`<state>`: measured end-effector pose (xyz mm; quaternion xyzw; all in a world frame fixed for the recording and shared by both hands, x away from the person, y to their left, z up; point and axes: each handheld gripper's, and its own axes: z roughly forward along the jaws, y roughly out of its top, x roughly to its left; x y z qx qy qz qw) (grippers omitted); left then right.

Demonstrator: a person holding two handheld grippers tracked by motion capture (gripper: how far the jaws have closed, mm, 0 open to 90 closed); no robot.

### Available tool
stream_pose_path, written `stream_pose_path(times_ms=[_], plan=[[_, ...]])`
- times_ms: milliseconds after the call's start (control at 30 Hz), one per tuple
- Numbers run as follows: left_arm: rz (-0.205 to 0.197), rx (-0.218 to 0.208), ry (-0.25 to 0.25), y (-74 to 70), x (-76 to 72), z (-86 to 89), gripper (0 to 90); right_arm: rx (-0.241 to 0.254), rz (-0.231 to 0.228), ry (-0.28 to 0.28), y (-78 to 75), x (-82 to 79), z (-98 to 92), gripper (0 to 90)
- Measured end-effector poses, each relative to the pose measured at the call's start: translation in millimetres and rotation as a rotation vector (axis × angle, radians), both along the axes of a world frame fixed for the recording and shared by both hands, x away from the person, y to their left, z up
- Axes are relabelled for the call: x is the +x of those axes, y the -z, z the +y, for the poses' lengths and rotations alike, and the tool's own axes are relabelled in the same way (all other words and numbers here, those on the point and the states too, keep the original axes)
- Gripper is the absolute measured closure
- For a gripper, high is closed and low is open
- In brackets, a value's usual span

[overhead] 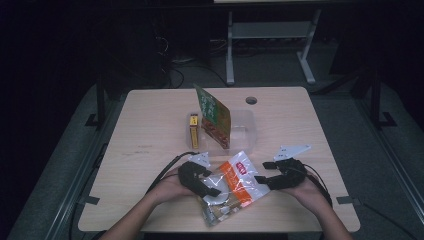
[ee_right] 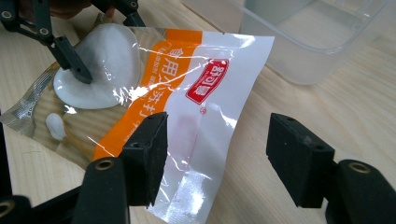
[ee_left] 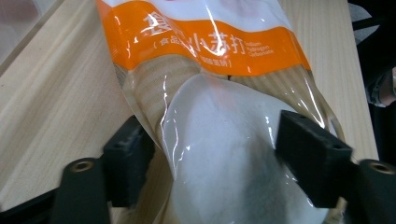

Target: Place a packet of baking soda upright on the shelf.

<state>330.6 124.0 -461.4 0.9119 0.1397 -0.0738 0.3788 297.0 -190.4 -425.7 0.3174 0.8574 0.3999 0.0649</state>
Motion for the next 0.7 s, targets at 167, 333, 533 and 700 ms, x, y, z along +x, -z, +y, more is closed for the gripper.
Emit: stream_pose_path(times_ms=[167, 333, 533, 700], plan=[[0.023, -0.027, 0.037, 1.7, 1.0, 1.6, 43.8, -0.005, -0.003, -0.009, 0.6, 0.4, 1.4, 38.3], [-0.020, -0.028, 0.044, -1.6, -1.1, 3.2, 66.9, 0.003, -0.007, -0.009, -0.7, 0.5, 0.7, 38.3], [-0.046, -0.027, 0.049, -7.4, -4.6, 4.3, 85.3, 0.019, -0.006, -0.021, -2.3, 0.6, -1.1, 38.1], [-0.088, -0.032, 0.062, -17.9, -9.4, 5.7, 88.2, 0.044, -0.006, -0.047, -3.5, -1.0, -0.4, 37.8]])
